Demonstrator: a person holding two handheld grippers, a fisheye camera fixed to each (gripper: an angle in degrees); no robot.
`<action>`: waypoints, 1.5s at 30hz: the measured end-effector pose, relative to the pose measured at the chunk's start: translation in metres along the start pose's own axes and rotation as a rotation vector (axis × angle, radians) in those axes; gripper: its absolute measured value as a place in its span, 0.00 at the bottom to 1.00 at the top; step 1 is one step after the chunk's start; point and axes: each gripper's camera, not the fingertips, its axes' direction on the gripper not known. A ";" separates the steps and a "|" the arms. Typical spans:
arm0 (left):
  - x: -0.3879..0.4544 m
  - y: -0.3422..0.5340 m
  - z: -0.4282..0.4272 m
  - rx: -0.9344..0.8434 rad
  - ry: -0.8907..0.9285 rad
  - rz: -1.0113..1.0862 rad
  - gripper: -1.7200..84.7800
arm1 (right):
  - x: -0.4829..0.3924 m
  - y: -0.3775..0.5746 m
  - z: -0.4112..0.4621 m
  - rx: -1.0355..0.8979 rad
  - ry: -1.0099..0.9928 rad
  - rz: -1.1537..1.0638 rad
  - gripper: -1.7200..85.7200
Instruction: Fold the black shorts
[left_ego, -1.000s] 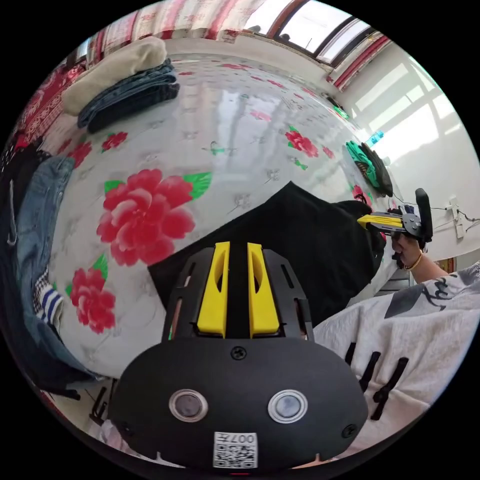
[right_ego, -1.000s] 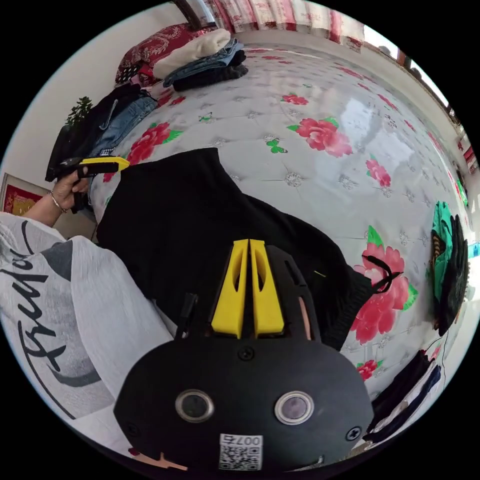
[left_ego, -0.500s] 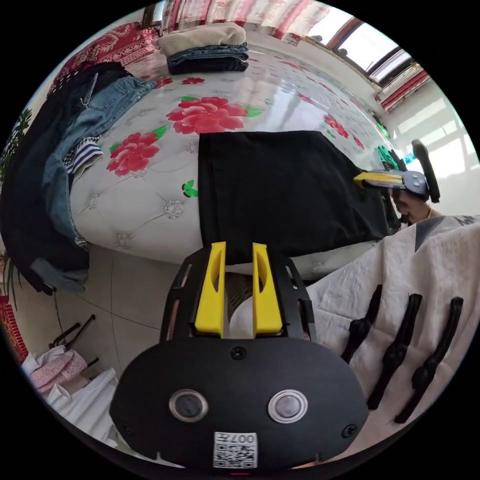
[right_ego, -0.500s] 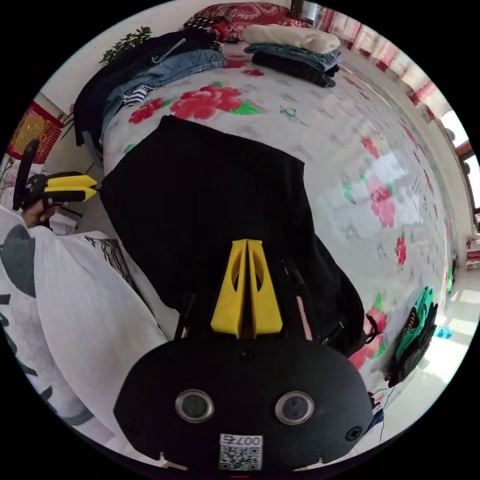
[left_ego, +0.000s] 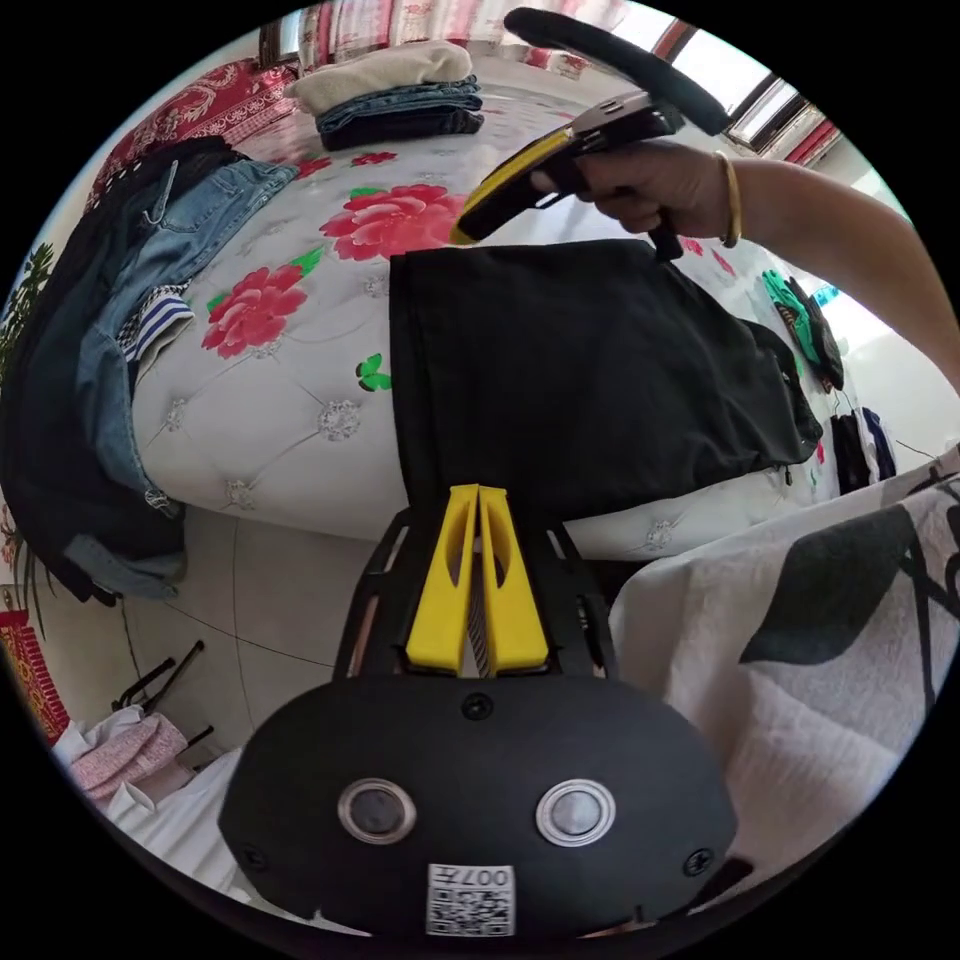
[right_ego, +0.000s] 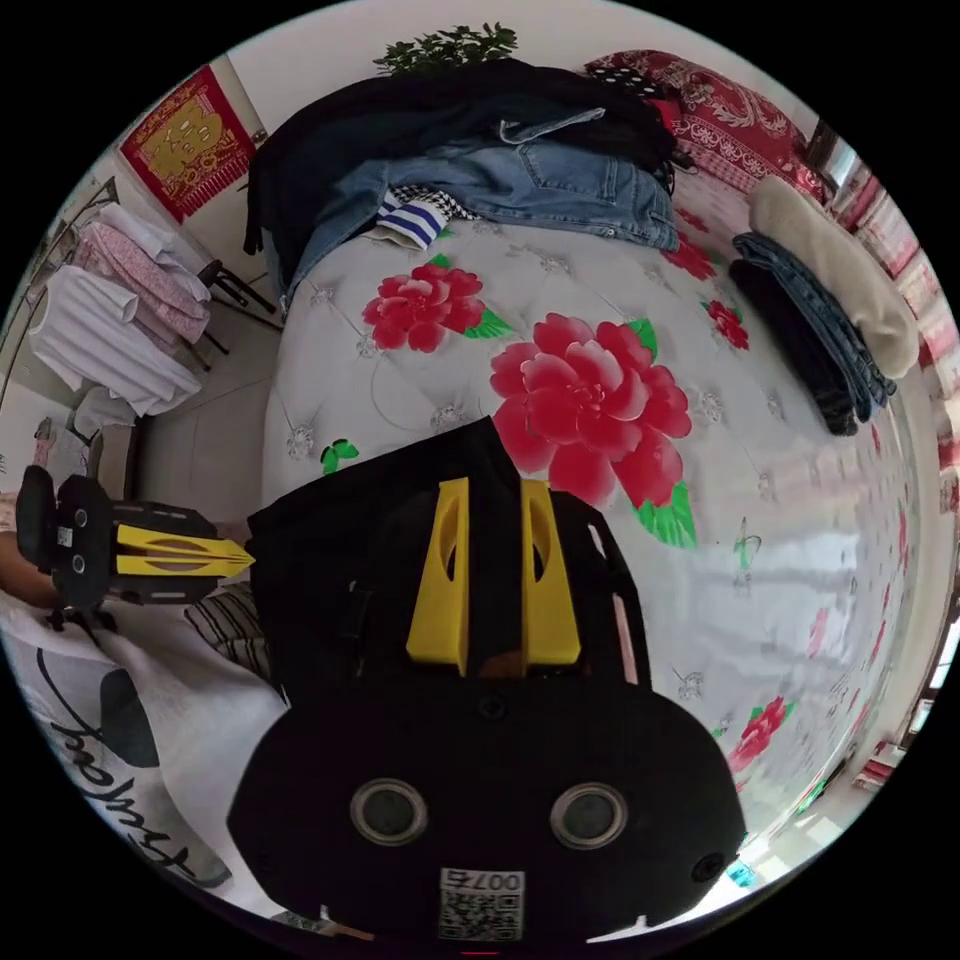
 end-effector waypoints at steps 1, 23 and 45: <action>-0.004 0.002 -0.003 0.008 0.009 -0.012 0.01 | -0.001 -0.003 0.012 -0.034 -0.001 -0.014 0.05; -0.014 -0.007 -0.046 0.050 0.044 0.041 0.01 | 0.035 0.006 -0.009 0.001 -0.080 -0.009 0.02; -0.108 -0.031 -0.050 -0.025 0.274 -0.238 0.15 | 0.083 0.143 -0.065 0.146 -0.022 0.580 0.02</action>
